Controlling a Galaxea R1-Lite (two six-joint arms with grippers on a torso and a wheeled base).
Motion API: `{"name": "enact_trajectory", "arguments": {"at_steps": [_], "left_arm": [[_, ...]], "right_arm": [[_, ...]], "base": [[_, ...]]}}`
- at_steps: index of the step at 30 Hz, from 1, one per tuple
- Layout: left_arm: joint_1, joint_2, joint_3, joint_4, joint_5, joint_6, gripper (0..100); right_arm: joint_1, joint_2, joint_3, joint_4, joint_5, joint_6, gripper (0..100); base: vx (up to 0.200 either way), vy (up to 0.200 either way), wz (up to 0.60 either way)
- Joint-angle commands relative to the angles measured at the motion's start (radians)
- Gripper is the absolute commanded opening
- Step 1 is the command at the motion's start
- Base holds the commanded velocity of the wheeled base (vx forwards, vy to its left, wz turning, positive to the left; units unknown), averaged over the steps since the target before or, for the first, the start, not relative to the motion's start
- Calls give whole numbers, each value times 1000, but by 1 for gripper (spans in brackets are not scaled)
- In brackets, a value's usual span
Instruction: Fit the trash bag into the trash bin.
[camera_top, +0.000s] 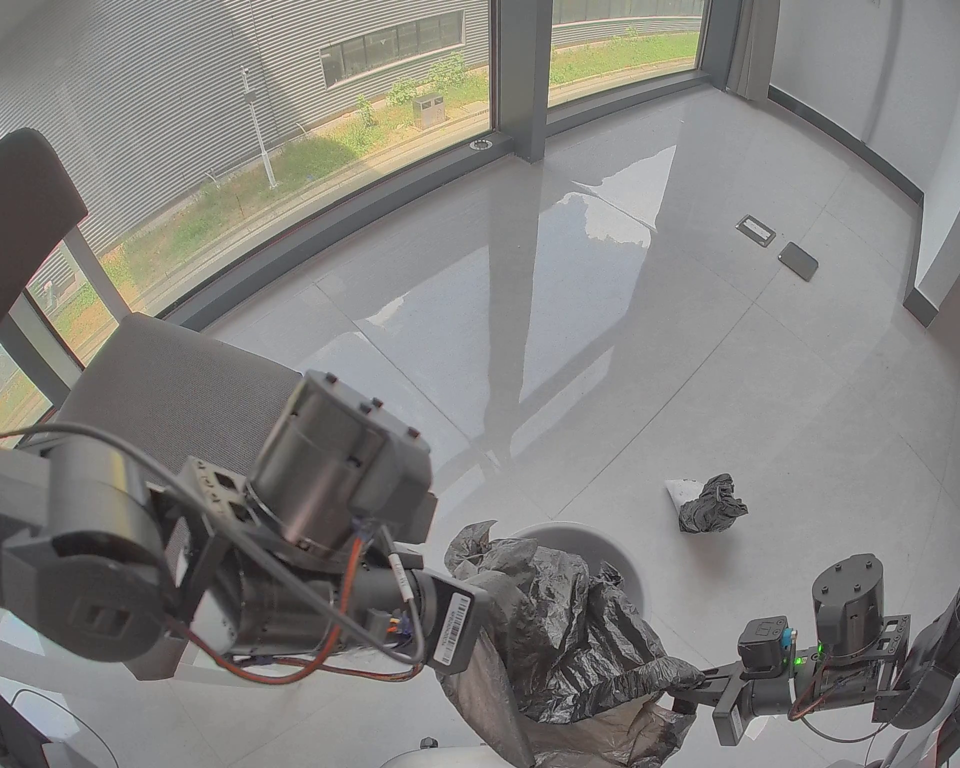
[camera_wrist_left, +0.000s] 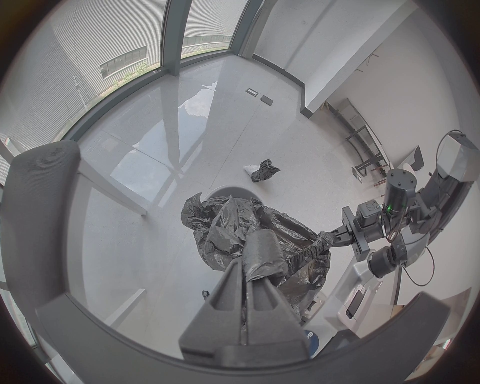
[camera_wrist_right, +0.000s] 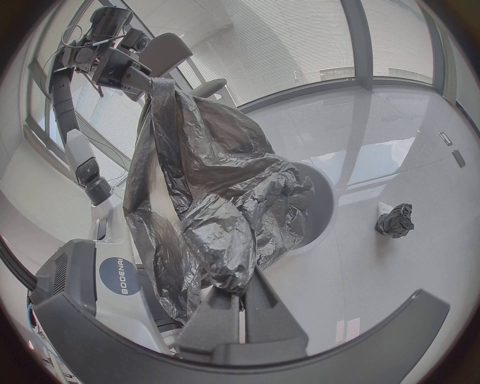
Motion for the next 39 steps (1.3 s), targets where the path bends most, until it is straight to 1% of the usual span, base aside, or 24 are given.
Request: {"name": "enact_trajectory", "arguments": {"at_steps": [1, 3, 5, 9, 10, 11, 12, 14, 18, 22, 23, 25, 27, 29, 31, 36, 37, 39], "left_arm": [[35, 149, -79, -42, -24, 7, 0], [37, 182, -113, -42, -24, 7, 0], [43, 258, -176, -40, -25, 4, 0], [66, 310, -211, -37, -27, 4, 0], [75, 317, -209, -37, -27, 4, 0], [75, 317, -209, -37, -27, 4, 0], [89, 313, -199, -34, -34, 4, 0], [106, 300, -174, -32, -50, 2, 0], [150, 269, -110, -34, -89, 4, 0], [178, 258, -97, -32, -94, 4, 0], [187, 241, -91, -28, -94, 4, 0], [199, 169, -51, 18, -97, 6, 0], [202, 126, 1, 60, -111, 6, 0], [202, 120, 44, 60, -128, 6, 0], [202, 131, 56, 40, -135, 6, 0], [196, 198, 21, -12, -140, 7, 0], [195, 235, -27, -6, -142, 6, 0], [192, 278, -71, -5, -142, 2, 0]], "right_arm": [[-60, 65, -31, -3, 5, -2, 0], [-70, 82, -34, -4, 5, -2, 0], [-87, 114, -34, -23, 7, 1, 0], [-113, 140, -39, -69, 7, 12, 0], [-132, 154, -40, -81, 8, 12, 0], [-132, 154, -40, -81, 8, 12, 0], [-158, 165, -50, -97, 8, 12, 0], [-176, 168, -65, -100, 8, 13, 0], [-193, 174, -112, -100, 8, 29, 0], [-192, 168, -123, -101, 5, 49, 0], [-179, 163, -114, -100, 5, 58, 0], [-139, 131, -71, -95, 5, 61, 0], [-123, 135, -48, -93, 5, 61, 0], [-113, 146, -43, -95, 4, 63, 0], [-107, 169, -50, -97, 1, 63, 0], [-113, 183, -60, -95, 1, 63, 0], [-119, 189, -62, -95, 1, 63, 0], [-121, 192, -56, -93, 1, 64, 0]], "base": [[0, 0, 0], [0, 0, 0], [0, 0, 0], [0, 0, 0], [0, 0, 0], [0, 0, 0], [0, 0, 0], [0, 0, 0], [0, 0, 0], [0, 0, 0], [0, 0, 0], [0, 0, 0], [0, 0, 0], [0, 0, 0], [0, 0, 0], [0, 0, 0], [0, 0, 0], [0, 0, 0]]}}
